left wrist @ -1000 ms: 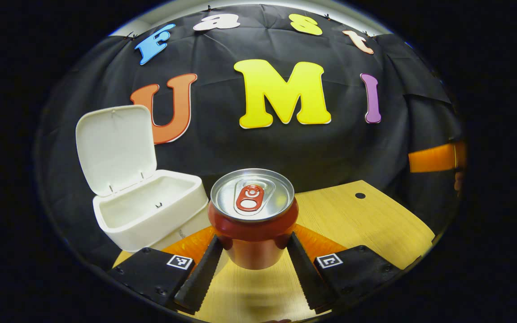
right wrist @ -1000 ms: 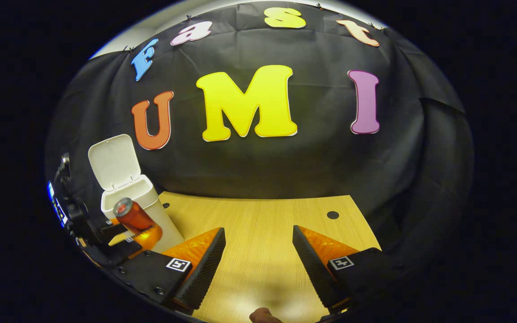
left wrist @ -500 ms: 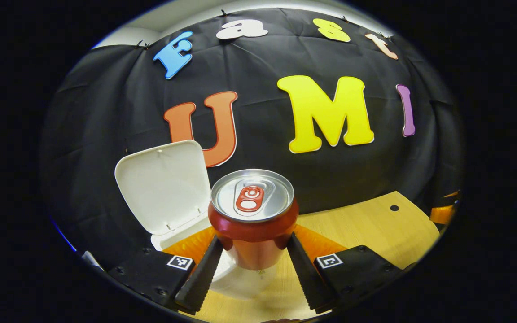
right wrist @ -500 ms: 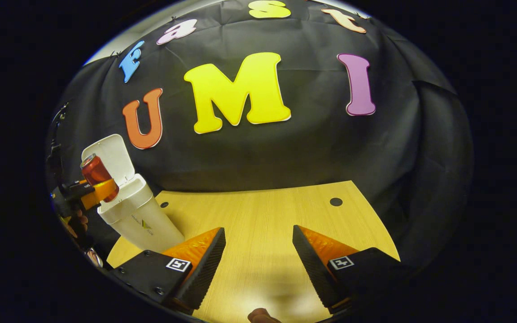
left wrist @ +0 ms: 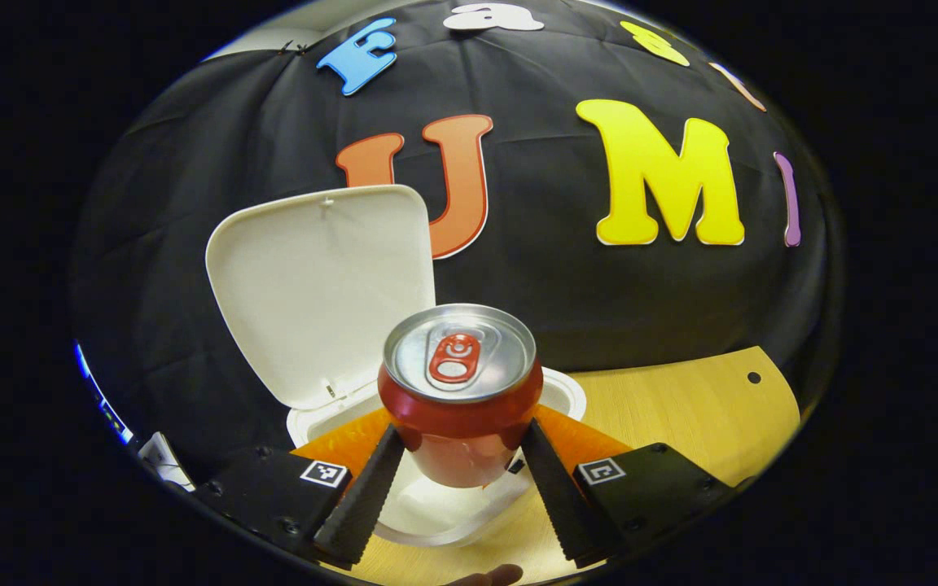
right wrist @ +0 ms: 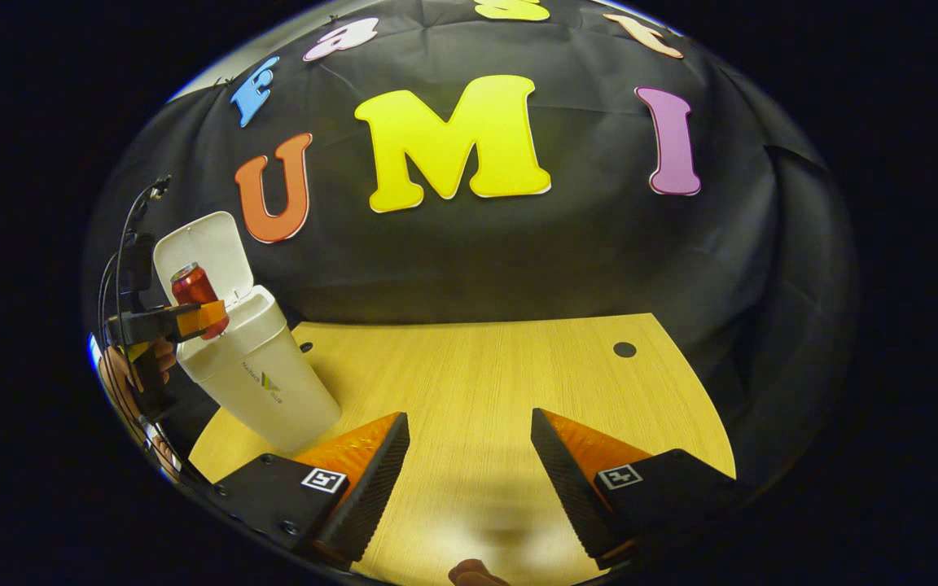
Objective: Press the lid of the desktop garbage bin to open it, pick up the crumpled paper on the desktop and throw it into the bin, then pick up the pop can on the desktop and drop it into the bin, and finally close the garbage bin lid.
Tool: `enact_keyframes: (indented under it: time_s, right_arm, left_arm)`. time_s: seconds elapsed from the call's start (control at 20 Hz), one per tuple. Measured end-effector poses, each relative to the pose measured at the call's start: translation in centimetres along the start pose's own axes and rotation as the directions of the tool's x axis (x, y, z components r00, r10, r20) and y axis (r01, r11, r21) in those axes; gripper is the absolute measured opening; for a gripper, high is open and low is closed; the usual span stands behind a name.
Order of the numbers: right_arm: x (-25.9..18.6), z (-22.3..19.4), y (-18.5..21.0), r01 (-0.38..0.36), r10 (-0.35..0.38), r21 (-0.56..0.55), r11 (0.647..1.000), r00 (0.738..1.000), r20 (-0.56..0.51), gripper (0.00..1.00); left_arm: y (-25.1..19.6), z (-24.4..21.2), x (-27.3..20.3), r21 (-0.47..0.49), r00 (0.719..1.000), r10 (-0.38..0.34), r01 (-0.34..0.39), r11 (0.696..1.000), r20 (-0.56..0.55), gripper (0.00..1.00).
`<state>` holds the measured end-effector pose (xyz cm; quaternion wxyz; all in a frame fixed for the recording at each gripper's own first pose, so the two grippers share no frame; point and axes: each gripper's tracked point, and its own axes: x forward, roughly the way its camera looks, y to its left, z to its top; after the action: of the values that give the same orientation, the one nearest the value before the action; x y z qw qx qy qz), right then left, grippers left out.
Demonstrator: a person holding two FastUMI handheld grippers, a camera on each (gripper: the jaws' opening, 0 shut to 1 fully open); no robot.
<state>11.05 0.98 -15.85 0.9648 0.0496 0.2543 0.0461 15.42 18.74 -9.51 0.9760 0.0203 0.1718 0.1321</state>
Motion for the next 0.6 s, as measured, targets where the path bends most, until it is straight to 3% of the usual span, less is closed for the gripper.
enact_keyframes:
  time_s: [0.35, 0.6]
  right_arm:
    - [0.9, -0.6, 0.3, 0.002, -0.002, -0.006, 1.0, 1.0, -0.021, 0.95]
    - [1.4, -0.9, 0.1, 0.001, -0.002, -0.014, 1.0, 0.999, -0.036, 0.96]
  left_arm:
    - [0.7, 0.2, 0.7, 0.026, 0.999, 0.04, -0.04, 0.999, 0.008, 0.88]
    - [0.3, 5.4, -0.3, 0.117, 0.991, 0.043, -0.058, 0.991, 0.128, 0.88]
